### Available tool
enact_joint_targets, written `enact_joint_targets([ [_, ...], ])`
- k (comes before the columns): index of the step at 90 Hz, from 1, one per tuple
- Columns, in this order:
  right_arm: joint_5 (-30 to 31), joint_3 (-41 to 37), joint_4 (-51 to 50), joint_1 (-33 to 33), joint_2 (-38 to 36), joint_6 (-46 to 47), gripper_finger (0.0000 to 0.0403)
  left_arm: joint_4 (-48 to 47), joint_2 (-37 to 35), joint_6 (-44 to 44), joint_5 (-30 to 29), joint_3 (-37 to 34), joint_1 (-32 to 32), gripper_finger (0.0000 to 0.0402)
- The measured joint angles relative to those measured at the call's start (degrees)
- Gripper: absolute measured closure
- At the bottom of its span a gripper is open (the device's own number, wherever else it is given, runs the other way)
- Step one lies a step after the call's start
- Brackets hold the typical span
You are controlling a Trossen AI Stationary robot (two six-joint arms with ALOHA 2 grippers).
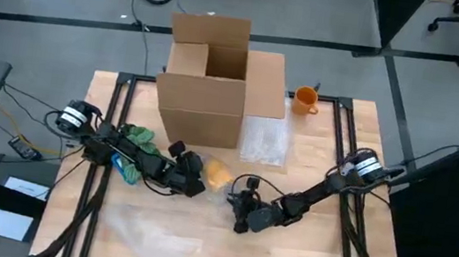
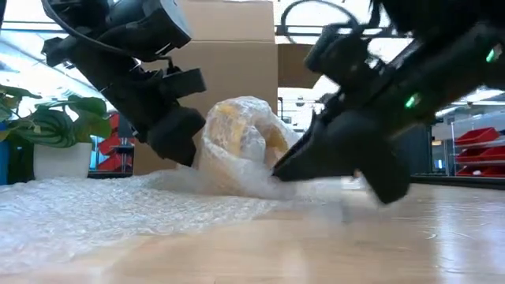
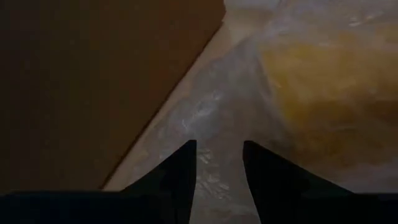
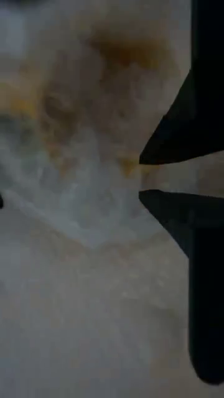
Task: Wrap mug
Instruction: Wrap the yellow mug with the bubble wrap
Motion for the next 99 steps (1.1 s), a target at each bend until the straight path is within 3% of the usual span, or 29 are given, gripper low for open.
enact_joint_targets([
  [14, -1.05, -0.02, -6.76, 0.29, -6.58, -0.32, 0.0343, 0.19, 0.00, 0.10, -0.15, -0.02, 0.02, 0.0285],
  [33, -12.92, 0.04, -0.53, -1.52, -5.79, -3.57, 0.0343, 0.78, 0.00, 1.12, -0.20, -0.04, 0.07, 0.0285],
  [47, -12.40, -0.02, 8.85, -4.93, 0.36, -8.45, 0.0343, 2.68, 0.00, 2.29, -0.28, -0.09, 0.07, 0.0285],
  [62, -4.82, 0.87, 11.05, -8.76, 5.50, -12.34, 0.0343, 3.54, 0.00, 4.42, -0.39, -0.22, 0.13, 0.0285],
  [77, -7.56, 3.71, 15.81, -11.45, 9.53, -13.67, 0.0344, 5.08, 0.02, 6.33, -1.53, -0.64, 1.11, 0.0285],
  [99, -4.43, 6.46, 14.81, -11.27, 9.97, -16.80, 0.0370, 1.63, 0.04, 4.11, -0.16, -0.34, 1.30, 0.0285],
])
